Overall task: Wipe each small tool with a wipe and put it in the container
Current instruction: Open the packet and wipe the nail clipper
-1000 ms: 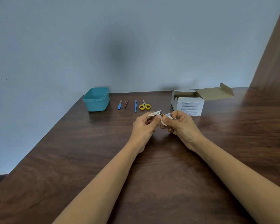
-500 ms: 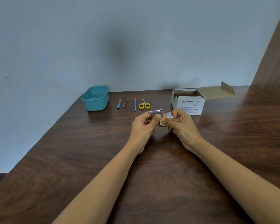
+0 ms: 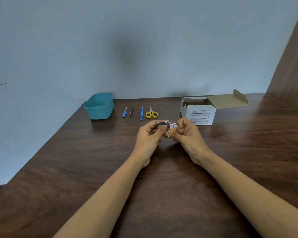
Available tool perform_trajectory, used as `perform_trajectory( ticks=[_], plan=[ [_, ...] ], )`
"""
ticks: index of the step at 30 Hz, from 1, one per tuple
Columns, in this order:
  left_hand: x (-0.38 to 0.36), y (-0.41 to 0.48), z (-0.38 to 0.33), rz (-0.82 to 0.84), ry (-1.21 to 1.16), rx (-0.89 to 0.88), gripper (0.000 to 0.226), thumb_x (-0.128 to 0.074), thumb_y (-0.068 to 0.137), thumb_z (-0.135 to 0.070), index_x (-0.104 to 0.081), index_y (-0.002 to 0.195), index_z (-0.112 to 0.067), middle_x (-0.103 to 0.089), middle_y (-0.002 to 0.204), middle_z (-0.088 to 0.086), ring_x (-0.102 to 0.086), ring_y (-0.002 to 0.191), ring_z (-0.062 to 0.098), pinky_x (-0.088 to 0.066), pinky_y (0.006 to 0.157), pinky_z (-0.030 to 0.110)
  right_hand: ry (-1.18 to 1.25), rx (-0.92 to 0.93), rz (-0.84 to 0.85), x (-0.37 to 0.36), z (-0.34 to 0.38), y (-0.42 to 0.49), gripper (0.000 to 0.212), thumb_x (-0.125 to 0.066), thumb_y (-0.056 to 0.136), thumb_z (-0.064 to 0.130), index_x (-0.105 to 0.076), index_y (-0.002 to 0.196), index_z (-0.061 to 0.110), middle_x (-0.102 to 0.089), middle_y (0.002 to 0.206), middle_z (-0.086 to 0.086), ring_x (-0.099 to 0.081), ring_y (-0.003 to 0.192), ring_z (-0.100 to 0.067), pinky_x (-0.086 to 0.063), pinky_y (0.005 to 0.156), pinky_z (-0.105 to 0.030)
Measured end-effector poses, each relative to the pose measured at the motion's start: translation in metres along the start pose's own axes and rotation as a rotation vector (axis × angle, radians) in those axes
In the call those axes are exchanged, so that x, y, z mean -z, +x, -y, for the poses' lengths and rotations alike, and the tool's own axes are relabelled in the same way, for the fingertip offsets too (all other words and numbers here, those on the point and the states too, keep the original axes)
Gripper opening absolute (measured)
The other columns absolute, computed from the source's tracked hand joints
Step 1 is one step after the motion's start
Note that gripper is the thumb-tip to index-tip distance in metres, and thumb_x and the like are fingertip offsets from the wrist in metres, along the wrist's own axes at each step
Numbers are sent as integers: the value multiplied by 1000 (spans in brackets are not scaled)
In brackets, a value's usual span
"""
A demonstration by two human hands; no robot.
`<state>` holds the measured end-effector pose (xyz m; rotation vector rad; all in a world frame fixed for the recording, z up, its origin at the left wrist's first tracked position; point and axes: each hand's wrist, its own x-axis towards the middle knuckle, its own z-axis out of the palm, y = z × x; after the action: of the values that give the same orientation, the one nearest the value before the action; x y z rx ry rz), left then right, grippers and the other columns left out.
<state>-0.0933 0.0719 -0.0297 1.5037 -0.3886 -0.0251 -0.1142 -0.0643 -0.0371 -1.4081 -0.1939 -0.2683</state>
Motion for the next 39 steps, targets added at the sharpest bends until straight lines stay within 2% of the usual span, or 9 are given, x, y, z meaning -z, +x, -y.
perform_trajectory(
  ticks=[6, 11, 15, 18, 21, 29, 33, 36, 39],
  plan=[
    [0, -1, -2, 3, 11, 32, 13, -57, 95, -23, -69, 99, -27, -69, 82, -11, -53, 74, 0, -45, 64, 17, -6, 13, -77, -1, 0, 0, 34, -71, 79, 11, -37, 77, 18, -64, 71, -15, -62, 62, -12, -41, 56, -18],
    [-3, -3, -2, 5, 84, -20, 14, -61, 93, -25, -67, 88, -37, -67, 74, -13, -55, 72, 1, -46, 65, 21, 16, 31, -149, -1, -2, 1, 34, -71, 82, 12, -38, 76, 17, -57, 63, -4, -58, 58, -7, -40, 55, -18],
    [-4, -5, -5, 25, 111, -72, 17, -60, 93, -22, -67, 89, -37, -68, 71, -20, -58, 68, -9, -45, 63, 9, 22, 24, -191, -1, -3, 1, 33, -71, 81, 17, -39, 74, 17, -54, 58, 5, -54, 57, -7, -37, 54, -21],
    [-4, -5, -6, 23, 112, -71, 17, -59, 94, -18, -67, 91, -34, -69, 73, -18, -60, 70, -10, -44, 62, 6, 16, 4, -173, -3, -3, 0, 34, -71, 78, 28, -39, 70, 18, -52, 63, -4, -50, 56, -7, -37, 56, -25],
    [-4, -5, -7, 25, 68, -50, 16, -58, 94, -16, -66, 92, -29, -69, 79, -12, -61, 69, -10, -43, 61, 5, 34, -19, -140, -3, -4, 3, 34, -66, 86, 17, -38, 68, 17, -48, 65, -5, -48, 58, -9, -38, 55, -24],
    [1, 2, -1, -2, 21, 10, 21, -55, 96, -21, -68, 111, -13, -69, 87, -8, -54, 65, -10, -42, 57, 10, 104, -94, -45, 0, 1, 3, 33, -66, 79, -7, -43, 77, 15, -70, 62, 0, -60, 55, -7, -43, 55, -17],
    [-3, -1, -3, 14, 4, -33, 20, -55, 95, -14, -66, 110, -5, -65, 77, -11, -56, 61, -10, -41, 56, 6, 125, -88, -105, -2, 4, 1, 35, -75, 72, 6, -41, 76, 16, -66, 57, 1, -59, 53, -7, -40, 52, -16],
    [-4, -2, -3, 25, 29, -60, 12, -57, 95, -17, -67, 101, -16, -65, 74, -13, -57, 64, -11, -41, 58, 5, 118, -92, -151, -2, 3, 1, 38, -79, 61, 21, -43, 74, 18, -65, 59, 1, -57, 58, -9, -37, 54, -20],
    [-3, -2, -2, 25, 55, -75, 12, -58, 95, -20, -67, 96, -27, -64, 74, -13, -54, 63, -9, -41, 59, 7, 138, -87, -173, -3, 2, 1, 36, -78, 61, 22, -45, 72, 17, -67, 63, 1, -54, 60, -10, -37, 56, -22]
  ],
)
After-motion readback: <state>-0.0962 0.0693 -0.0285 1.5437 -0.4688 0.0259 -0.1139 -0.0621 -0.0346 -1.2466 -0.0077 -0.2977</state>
